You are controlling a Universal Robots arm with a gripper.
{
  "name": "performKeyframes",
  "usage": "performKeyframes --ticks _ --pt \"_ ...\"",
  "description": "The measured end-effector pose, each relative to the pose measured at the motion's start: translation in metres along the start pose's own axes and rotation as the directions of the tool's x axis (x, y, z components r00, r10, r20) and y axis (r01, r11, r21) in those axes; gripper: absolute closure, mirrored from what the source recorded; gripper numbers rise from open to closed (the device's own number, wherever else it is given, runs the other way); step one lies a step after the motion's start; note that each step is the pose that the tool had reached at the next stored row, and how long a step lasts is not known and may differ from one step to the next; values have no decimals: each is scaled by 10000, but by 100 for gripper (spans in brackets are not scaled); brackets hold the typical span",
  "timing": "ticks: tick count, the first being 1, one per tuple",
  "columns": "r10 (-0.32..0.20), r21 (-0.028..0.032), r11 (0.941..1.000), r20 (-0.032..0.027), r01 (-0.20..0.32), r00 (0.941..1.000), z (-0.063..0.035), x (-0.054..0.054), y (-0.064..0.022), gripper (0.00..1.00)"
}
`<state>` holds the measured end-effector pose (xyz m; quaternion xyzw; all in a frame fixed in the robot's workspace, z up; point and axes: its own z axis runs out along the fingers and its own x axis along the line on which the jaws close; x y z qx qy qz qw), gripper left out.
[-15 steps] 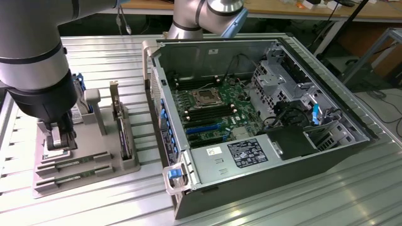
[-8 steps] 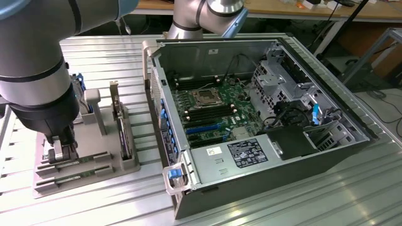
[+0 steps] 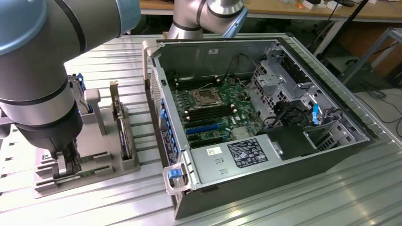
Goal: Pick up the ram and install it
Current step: 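Pick up the ram and move it above insertion slot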
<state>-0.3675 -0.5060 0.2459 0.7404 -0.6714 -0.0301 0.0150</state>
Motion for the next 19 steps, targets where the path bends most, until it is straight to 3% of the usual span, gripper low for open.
performKeyframes --ticks 19 --pt "0 -2 10000 -1 0 10000 469 37 -27 69"
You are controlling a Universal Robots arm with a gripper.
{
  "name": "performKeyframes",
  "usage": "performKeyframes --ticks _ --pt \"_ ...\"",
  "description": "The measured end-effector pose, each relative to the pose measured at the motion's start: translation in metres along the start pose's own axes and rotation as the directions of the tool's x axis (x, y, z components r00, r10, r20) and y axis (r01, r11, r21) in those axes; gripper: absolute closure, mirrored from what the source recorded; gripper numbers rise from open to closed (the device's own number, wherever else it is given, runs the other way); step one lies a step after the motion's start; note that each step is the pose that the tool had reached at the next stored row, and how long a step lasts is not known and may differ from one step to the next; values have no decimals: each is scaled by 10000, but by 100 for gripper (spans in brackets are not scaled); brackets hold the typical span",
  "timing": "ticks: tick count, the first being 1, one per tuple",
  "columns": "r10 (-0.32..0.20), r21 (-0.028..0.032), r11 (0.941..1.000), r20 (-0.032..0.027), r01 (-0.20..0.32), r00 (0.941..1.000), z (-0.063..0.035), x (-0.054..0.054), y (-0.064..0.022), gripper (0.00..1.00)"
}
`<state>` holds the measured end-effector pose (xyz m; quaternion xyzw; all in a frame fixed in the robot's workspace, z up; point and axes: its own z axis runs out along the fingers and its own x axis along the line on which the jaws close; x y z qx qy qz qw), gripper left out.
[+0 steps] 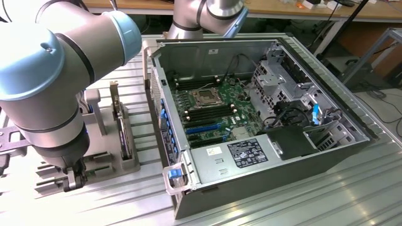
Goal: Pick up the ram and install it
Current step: 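Pick up the ram and move it above insertion slot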
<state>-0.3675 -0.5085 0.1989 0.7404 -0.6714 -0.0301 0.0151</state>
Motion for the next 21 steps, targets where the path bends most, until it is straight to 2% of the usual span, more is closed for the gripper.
performKeyframes --ticks 6,7,8,9,11,19,21 --pt "0 2 10000 3 0 10000 6 0 0 70" --pt "0 2 10000 3 0 10000 7 0 0 76" --pt "0 1 10000 3 0 10000 7 0 0 76" --pt "0 1 10000 3 0 10000 8 0 0 84" --pt "0 1 10000 2 0 10000 9 0 0 86" --pt "0 2 10000 3 0 10000 9 0 0 86" --pt "2 -31 10000 1 -2 10000 -10 -2 1 86"
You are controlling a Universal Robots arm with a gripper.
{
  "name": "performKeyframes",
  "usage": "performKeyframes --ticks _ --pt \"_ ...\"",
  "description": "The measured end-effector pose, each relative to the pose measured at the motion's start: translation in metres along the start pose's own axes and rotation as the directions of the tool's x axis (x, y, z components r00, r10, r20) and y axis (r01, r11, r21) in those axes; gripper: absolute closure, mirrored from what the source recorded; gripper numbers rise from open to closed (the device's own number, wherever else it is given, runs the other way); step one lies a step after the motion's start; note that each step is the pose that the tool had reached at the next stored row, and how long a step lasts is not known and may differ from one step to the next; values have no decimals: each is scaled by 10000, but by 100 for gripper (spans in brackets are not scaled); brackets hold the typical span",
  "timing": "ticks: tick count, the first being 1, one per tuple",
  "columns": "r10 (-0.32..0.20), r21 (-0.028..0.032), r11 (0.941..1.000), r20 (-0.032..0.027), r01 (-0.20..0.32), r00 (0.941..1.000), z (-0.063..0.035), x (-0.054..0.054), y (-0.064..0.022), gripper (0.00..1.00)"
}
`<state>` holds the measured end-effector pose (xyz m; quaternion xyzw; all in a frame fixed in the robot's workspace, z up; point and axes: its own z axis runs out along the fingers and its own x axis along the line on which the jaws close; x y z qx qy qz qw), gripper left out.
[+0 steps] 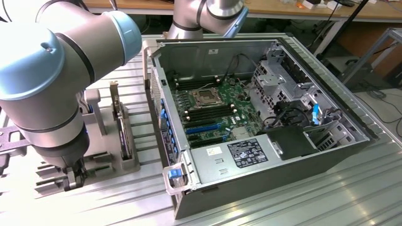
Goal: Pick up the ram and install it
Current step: 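Pick up the ram and move it above insertion slot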
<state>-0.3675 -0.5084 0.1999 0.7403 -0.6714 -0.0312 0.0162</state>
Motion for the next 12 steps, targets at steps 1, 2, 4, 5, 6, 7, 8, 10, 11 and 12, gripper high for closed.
performKeyframes --ticks 1,2,4,5,6,7,8,10,11,12 --pt "0 -17 10000 1 0 10000 -11 0 0 86" --pt "-1 -42 10000 1 1 10000 -27 0 1 86" --pt "2 -102 9999 -13 -2 10000 -67 -1 2 86" --pt "2 -136 9999 -18 -3 10000 -85 -2 2 86" --pt "3 -182 9998 -24 -3 10000 -103 -2 0 86" --pt "5 -230 9997 -31 -6 10000 -121 -3 -2 86" --pt "7 -278 9996 -38 -8 10000 -147 -4 -4 86" --pt "11 -331 9995 -46 -12 10000 -195 -7 -4 86" --pt "10 -339 9994 -46 -12 10000 -200 -7 -5 86" --pt "9 -338 9994 -44 -10 10000 -200 -6 -6 86"
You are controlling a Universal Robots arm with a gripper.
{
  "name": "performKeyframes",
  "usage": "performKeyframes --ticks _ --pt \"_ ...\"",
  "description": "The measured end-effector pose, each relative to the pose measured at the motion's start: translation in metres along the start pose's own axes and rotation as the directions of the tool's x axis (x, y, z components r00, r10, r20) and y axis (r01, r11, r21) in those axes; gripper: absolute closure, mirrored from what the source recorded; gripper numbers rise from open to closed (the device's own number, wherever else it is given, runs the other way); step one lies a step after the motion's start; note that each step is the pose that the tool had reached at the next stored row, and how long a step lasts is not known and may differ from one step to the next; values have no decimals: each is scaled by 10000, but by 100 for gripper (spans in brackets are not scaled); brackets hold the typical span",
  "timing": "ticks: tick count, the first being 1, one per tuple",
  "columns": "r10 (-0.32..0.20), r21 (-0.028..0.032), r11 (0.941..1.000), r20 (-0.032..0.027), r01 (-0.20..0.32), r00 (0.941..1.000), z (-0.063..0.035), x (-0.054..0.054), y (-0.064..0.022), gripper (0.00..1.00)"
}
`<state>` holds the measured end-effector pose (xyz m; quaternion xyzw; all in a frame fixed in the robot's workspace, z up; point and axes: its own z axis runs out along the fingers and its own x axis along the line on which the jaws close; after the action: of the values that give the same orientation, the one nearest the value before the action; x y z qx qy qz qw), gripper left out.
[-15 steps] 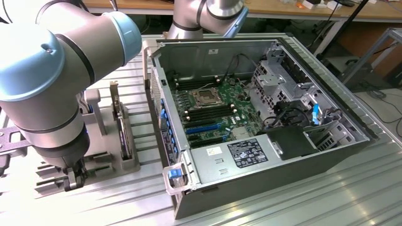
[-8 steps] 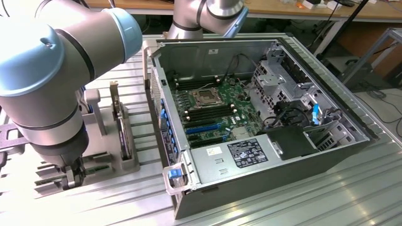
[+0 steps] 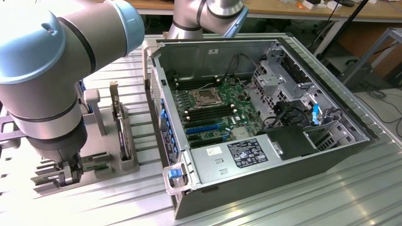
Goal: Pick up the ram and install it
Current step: 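Pick up the ram and move it above insertion slot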
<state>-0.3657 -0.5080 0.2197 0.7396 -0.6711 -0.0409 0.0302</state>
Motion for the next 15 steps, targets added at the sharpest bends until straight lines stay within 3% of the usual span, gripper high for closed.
performKeyframes --ticks 4,7,15 --pt "1 -4 10000 -3 -1 10000 -10 0 2 86" --pt "0 -2 10000 -1 0 10000 -80 -1 8 86" --pt "0 0 10000 0 0 10000 -613 -12 61 86"
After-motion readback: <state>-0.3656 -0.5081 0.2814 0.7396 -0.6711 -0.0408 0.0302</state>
